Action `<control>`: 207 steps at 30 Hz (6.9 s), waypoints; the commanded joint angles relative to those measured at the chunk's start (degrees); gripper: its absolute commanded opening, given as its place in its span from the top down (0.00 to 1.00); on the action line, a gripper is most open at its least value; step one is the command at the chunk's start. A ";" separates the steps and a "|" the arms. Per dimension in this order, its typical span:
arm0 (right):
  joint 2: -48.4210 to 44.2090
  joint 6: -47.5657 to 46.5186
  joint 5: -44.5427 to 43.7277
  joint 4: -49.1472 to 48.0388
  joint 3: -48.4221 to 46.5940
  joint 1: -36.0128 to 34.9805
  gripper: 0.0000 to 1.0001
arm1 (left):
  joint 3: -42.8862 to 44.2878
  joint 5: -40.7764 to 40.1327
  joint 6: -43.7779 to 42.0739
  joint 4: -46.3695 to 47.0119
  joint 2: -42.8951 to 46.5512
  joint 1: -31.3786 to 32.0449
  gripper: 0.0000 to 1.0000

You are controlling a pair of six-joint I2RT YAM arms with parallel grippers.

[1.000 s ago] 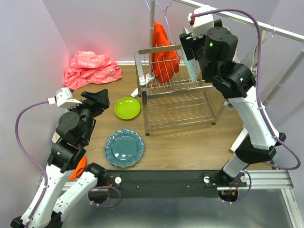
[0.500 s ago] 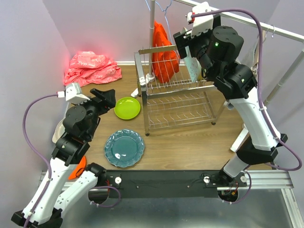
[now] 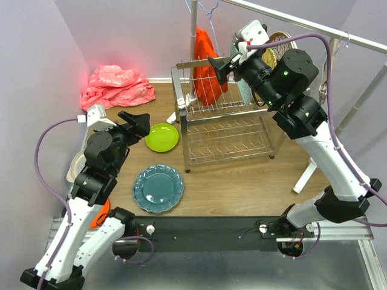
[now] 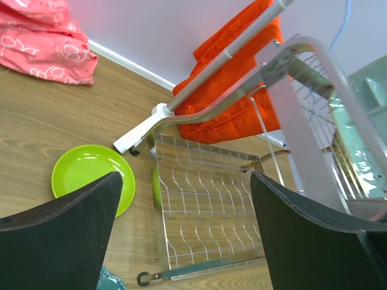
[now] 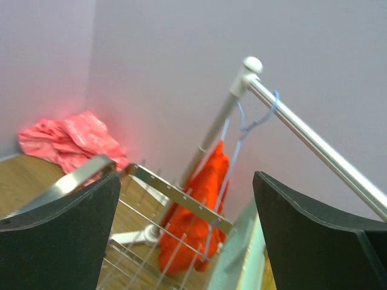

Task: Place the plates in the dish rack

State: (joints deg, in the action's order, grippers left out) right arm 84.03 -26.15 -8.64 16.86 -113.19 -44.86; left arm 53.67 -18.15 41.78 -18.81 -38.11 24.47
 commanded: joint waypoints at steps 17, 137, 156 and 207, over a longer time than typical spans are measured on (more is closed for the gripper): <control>0.96 10.16 21.22 1.51 3.93 0.21 0.02 | -21.32 37.75 0.50 21.33 -23.22 -30.35 0.06; 15.29 43.38 16.37 5.38 -18.39 0.56 0.99 | 22.44 31.68 10.34 21.62 -20.60 -14.80 1.00; 9.32 28.71 11.11 4.23 -21.29 0.56 0.99 | 23.41 27.23 -0.54 16.46 -12.09 -14.98 0.28; 10.81 -1.19 -45.40 8.45 -14.61 -13.85 1.00 | 6.54 4.88 -9.17 4.57 7.87 -14.98 0.10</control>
State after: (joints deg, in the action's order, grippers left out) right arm 94.50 -27.40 -45.06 26.61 -129.73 -58.00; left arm 61.65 -11.35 33.82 -13.50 -31.40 9.72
